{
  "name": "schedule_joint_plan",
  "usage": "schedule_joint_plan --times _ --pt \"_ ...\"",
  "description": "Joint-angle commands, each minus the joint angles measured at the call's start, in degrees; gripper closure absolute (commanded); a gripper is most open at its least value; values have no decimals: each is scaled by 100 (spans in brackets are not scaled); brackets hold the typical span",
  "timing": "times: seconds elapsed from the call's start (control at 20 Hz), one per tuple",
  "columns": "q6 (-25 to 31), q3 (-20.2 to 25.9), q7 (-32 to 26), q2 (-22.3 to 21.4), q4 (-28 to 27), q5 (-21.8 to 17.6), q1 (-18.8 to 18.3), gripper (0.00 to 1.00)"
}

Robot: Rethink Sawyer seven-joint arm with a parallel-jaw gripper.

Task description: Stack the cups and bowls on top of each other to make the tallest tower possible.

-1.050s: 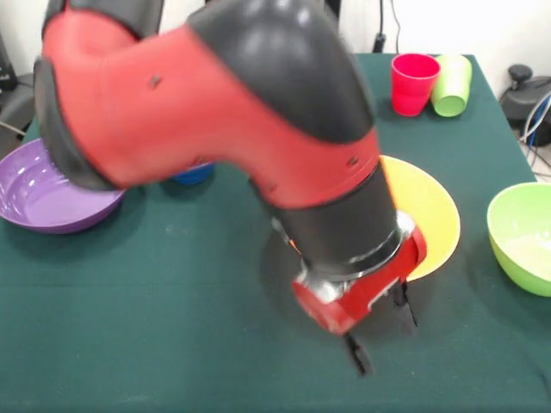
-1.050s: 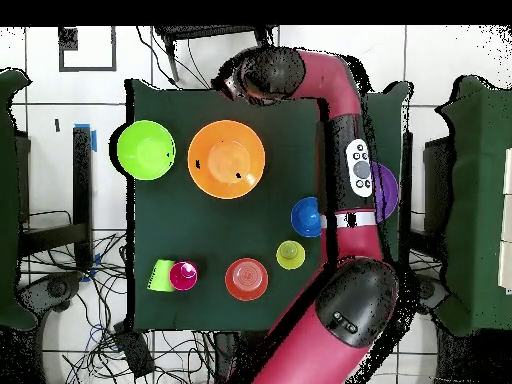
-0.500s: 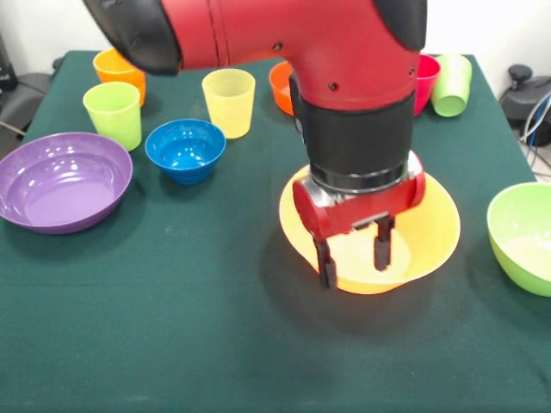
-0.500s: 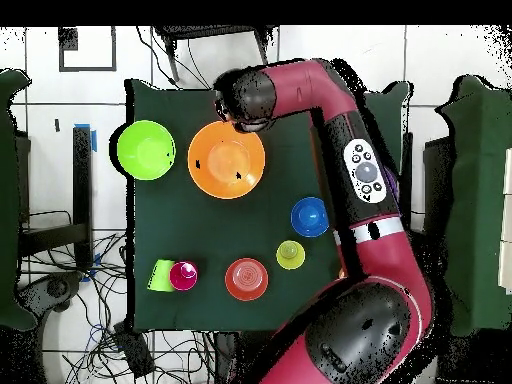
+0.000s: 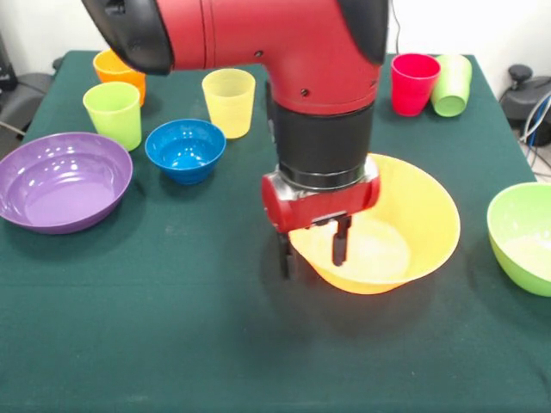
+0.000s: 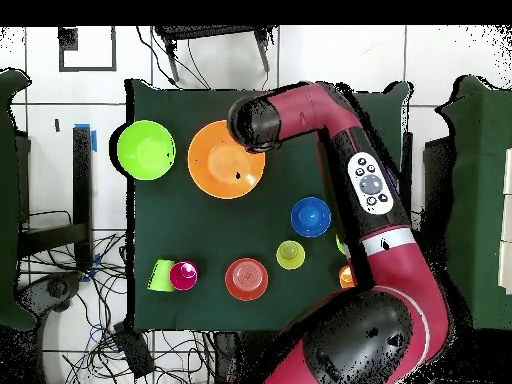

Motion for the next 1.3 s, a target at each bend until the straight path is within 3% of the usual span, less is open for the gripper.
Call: schedule_joint_plan --times 0.05,0.15,0.55,1.3 --pt "-606 -1215 706 90 591 -526 204 0" --pt "-651 -1340 658 117 627 -440 232 0" --pt "154 -1500 -37 345 603 317 313 0" --pt "276 -1470 -445 388 715 1135 379 0"
